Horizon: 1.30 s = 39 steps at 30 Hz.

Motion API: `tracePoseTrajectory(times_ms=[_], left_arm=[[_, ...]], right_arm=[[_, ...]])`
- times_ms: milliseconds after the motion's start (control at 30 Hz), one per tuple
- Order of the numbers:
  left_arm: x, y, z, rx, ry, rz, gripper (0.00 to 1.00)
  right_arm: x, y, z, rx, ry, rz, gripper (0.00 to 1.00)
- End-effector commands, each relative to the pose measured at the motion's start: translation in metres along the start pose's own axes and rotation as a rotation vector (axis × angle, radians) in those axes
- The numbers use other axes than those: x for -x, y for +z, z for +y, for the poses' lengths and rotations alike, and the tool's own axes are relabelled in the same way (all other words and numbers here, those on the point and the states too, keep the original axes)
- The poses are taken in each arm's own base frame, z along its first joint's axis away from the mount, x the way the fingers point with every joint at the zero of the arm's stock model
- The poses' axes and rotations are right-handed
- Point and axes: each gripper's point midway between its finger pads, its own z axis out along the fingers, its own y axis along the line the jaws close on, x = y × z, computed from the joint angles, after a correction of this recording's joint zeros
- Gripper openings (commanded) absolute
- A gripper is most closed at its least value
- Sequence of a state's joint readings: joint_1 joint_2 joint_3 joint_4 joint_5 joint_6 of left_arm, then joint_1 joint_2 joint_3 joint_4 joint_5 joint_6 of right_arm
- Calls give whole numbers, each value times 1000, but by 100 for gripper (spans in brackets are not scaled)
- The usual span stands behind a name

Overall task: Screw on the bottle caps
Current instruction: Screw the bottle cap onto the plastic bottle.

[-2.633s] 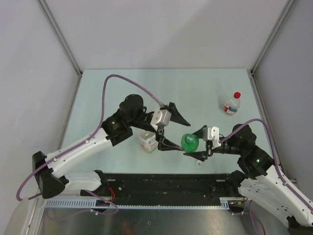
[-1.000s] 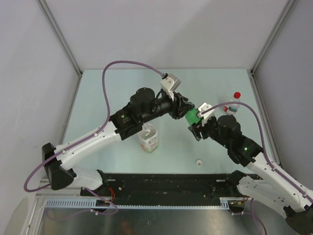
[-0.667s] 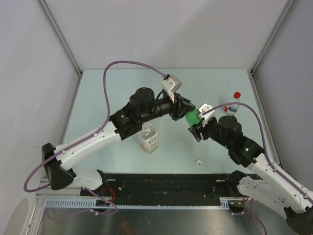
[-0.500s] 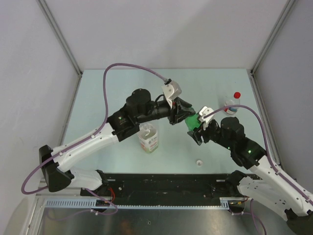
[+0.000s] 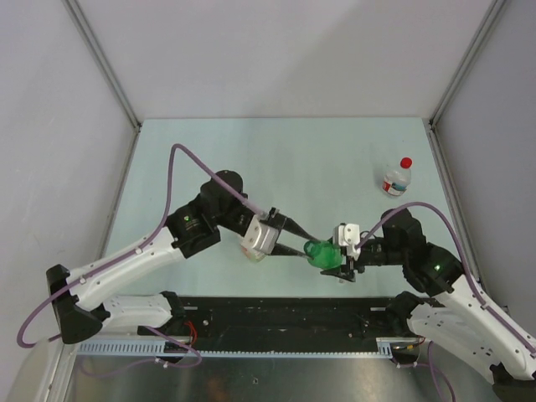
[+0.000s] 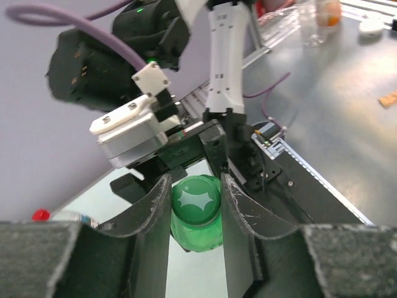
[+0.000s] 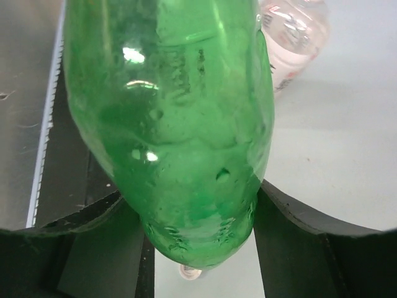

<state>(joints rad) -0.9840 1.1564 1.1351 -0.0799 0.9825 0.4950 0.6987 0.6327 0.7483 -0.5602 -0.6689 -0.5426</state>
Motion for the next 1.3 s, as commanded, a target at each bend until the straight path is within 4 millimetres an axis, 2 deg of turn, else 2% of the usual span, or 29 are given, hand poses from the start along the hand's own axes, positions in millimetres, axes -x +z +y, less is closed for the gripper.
tracePoseTrajectory(times_ms=[0,100,133,233,300,400,500,667,800,933,1033,1133,1267], left_arm=[[-40,0,-53,-223,-58,34,0],[-37,-1,-53,-231,-37,26,0],[-36,-1,-51,-226,-34,27,4],[-30,0,-42,-192,-52,45,54],[-26,0,-36,-171,-66,52,75],[-17,-1,-32,-161,-70,46,89],[-10,-1,-31,-160,-65,36,98],[7,0,-25,-153,-90,10,99],[14,3,1,-25,-133,32,99],[7,3,27,135,-153,78,99],[-4,7,33,191,-167,114,98],[-11,8,36,215,-169,129,91],[-6,7,31,203,-164,107,72]], right_arm=[[67,-14,36,197,-254,-272,0],[68,-15,41,217,-272,-283,0],[68,-15,39,212,-267,-278,0],[65,-13,33,183,-247,-260,0],[64,-11,30,172,-233,-250,0],[62,-8,27,163,-216,-237,0],[60,-6,25,160,-202,-227,0],[53,-1,14,115,-158,-187,0],[45,5,-3,42,-102,-138,0],[45,6,-24,-69,-59,-120,0],[52,5,-38,-141,-41,-138,0],[58,2,-43,-171,-35,-159,0],[59,0,-46,-197,-36,-160,0]])
